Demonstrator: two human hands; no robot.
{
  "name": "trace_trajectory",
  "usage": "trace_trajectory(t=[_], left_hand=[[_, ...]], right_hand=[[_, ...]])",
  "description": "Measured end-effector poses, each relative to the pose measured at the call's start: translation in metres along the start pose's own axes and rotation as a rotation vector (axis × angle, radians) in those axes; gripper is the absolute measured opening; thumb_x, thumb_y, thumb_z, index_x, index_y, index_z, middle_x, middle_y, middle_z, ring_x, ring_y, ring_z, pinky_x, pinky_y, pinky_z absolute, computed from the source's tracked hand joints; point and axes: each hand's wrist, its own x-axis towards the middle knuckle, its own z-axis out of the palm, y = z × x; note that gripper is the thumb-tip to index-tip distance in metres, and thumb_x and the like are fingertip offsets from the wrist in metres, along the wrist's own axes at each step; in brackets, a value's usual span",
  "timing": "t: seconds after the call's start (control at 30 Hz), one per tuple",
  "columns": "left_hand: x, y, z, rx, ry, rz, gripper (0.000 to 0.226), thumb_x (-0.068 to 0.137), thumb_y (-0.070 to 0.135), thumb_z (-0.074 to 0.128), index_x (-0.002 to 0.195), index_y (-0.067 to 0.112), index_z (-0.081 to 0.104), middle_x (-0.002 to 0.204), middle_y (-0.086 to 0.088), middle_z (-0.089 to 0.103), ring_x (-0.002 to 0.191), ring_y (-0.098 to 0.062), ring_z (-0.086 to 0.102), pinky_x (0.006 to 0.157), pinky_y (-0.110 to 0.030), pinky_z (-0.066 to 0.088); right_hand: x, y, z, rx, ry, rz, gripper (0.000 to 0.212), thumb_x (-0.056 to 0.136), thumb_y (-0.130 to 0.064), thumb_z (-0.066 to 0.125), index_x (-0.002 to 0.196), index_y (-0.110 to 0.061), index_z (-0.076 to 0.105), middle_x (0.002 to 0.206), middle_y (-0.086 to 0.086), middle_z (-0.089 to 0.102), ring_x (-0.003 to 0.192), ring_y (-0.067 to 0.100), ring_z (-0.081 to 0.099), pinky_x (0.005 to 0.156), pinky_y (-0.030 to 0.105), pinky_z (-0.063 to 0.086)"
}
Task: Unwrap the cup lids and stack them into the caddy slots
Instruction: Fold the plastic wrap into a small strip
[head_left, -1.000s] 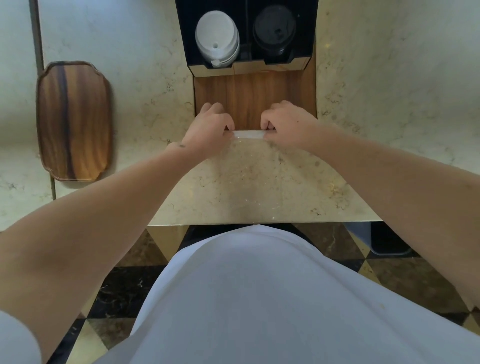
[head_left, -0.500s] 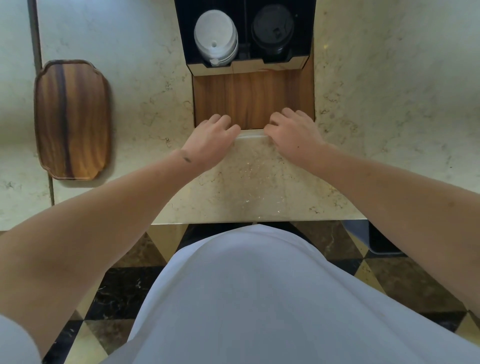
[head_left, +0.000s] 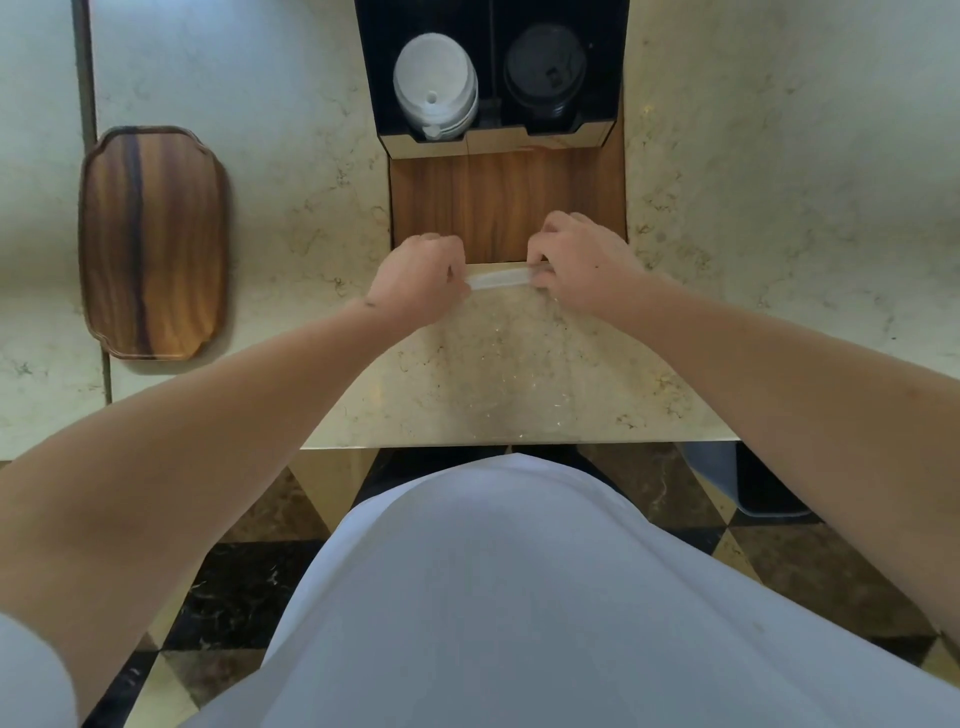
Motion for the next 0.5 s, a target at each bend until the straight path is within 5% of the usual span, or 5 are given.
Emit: trace_trajectory(t=[0.17,0.33,0.5], left_hand=[[0.010,0.000,0.002,-0.135,-0.132,-0.140,0.017,0.088,0.015,0.073,0.104,0.014,0.068,0.103,-0.004,0.064,0.091,-0.023,0.061,0.076,-0.035,0.056],[-0.002,0.003,0.004,0.226,-0.034,0.261,0.014,0.092,-0.002,0.055,0.090,0.011,0.059,0.090,-0.005,0.056,0.083,-0.024,0.050,0.067,-0.035,0.044],[-0.014,0.004,0.014,0.459,-0.061,0.453,0.028,0.087,-0.004,0.057,0.111,0.011,0.055,0.102,-0.006,0.058,0.083,-0.021,0.049,0.070,-0.035,0.048]], right_hand=[[0.001,0.005,0.005,0.047,0.002,0.002,0.008,0.094,-0.014,0.063,0.102,-0.012,0.065,0.100,0.004,0.061,0.094,0.021,0.052,0.078,0.036,0.049],[-0.013,0.004,0.014,-0.127,0.105,-0.101,0.016,0.096,-0.011,0.055,0.092,-0.010,0.071,0.091,0.005,0.063,0.086,0.022,0.051,0.070,0.034,0.043],[-0.030,0.004,0.021,-0.287,0.114,-0.184,0.024,0.099,-0.015,0.047,0.101,-0.008,0.070,0.100,0.008,0.064,0.089,0.026,0.055,0.073,0.037,0.045]])
